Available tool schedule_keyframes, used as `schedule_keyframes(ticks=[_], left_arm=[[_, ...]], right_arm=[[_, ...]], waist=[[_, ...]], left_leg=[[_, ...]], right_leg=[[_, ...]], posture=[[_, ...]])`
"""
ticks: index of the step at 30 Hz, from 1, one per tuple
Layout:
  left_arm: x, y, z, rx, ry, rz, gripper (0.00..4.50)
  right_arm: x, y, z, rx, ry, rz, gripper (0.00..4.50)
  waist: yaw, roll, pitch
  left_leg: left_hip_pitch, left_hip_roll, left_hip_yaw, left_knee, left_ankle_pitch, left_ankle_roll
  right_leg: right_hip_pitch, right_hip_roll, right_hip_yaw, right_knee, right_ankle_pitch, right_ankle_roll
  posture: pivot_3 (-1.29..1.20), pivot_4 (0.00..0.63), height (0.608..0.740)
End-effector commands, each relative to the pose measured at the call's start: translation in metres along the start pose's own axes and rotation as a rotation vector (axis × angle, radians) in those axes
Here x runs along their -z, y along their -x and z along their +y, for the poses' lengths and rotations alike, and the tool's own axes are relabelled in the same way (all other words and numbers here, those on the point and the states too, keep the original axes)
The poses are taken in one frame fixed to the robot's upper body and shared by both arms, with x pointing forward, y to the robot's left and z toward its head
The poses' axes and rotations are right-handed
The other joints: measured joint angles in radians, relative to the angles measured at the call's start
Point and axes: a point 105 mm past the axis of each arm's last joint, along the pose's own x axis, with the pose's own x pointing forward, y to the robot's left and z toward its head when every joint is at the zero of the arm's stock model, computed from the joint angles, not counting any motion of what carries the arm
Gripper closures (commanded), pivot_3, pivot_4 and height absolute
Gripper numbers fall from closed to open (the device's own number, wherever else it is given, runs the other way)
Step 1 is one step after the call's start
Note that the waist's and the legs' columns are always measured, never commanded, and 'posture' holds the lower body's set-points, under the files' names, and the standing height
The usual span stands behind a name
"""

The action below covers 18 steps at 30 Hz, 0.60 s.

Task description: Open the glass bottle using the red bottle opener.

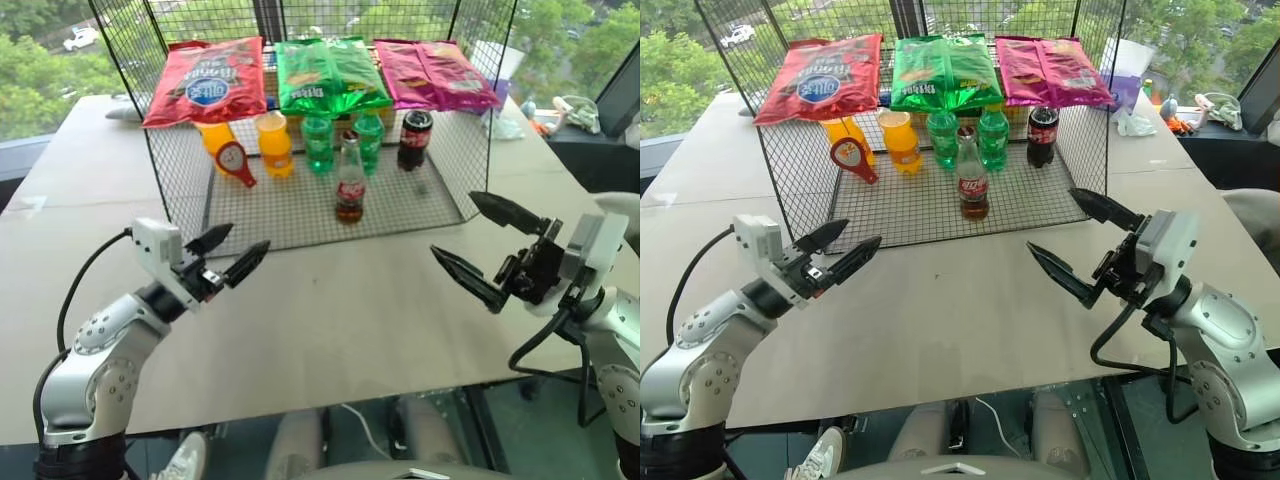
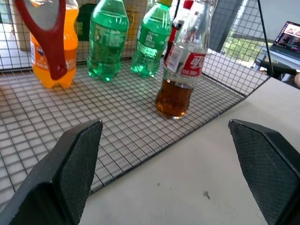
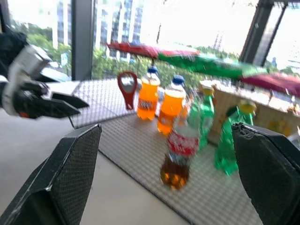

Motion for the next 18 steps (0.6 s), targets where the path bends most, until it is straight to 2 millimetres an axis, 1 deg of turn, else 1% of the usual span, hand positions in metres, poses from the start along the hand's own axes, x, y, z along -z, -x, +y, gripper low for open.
schedule_keyframes(ticks=[1,4,10,12,18], left_arm=[[-0.012,-0.012,0.017,-0.102,-0.051,-0.044,0.06],[-0.015,-0.022,0.023,-0.148,-0.041,-0.062,0.06],[-0.014,-0.036,0.024,-0.195,-0.023,-0.068,0.06],[-0.014,-0.039,0.027,-0.217,-0.037,-0.059,0.06],[-0.022,-0.050,0.039,-0.271,-0.050,-0.077,0.06]], right_arm=[[-0.018,-0.007,0.016,-0.068,-0.014,-0.059,0.00],[-0.018,-0.005,0.019,-0.073,-0.022,-0.053,0.00],[-0.016,-0.001,0.024,-0.073,-0.026,-0.041,0.00],[-0.013,0.000,0.025,-0.075,-0.024,-0.029,0.00],[-0.008,0.002,0.026,-0.066,-0.021,-0.007,0.00]], waist=[[0.003,0.000,0.000],[0.006,-0.001,0.000],[0.006,-0.001,0.000],[0.004,-0.001,0.000],[0.005,-0.001,0.000]], left_leg=[[0.000,0.000,0.000,0.000,0.000,0.000],[0.000,-0.001,0.000,0.000,0.000,0.000],[0.000,-0.001,0.000,0.000,0.000,0.000],[0.000,-0.001,0.000,0.000,0.000,0.000],[0.000,-0.001,0.001,0.000,0.000,0.000]], right_leg=[[0.000,0.000,-0.001,0.000,0.000,0.000],[0.001,0.000,-0.001,0.000,0.000,0.000],[0.001,0.000,0.000,0.000,0.000,0.000],[0.001,0.000,-0.001,0.000,0.000,0.000],[0.001,0.000,-0.001,0.000,0.000,0.000]], posture=[[0.00,0.150,0.740],[0.00,0.150,0.740],[0.00,0.150,0.740],[0.00,0.150,0.740],[0.00,0.150,0.740]])
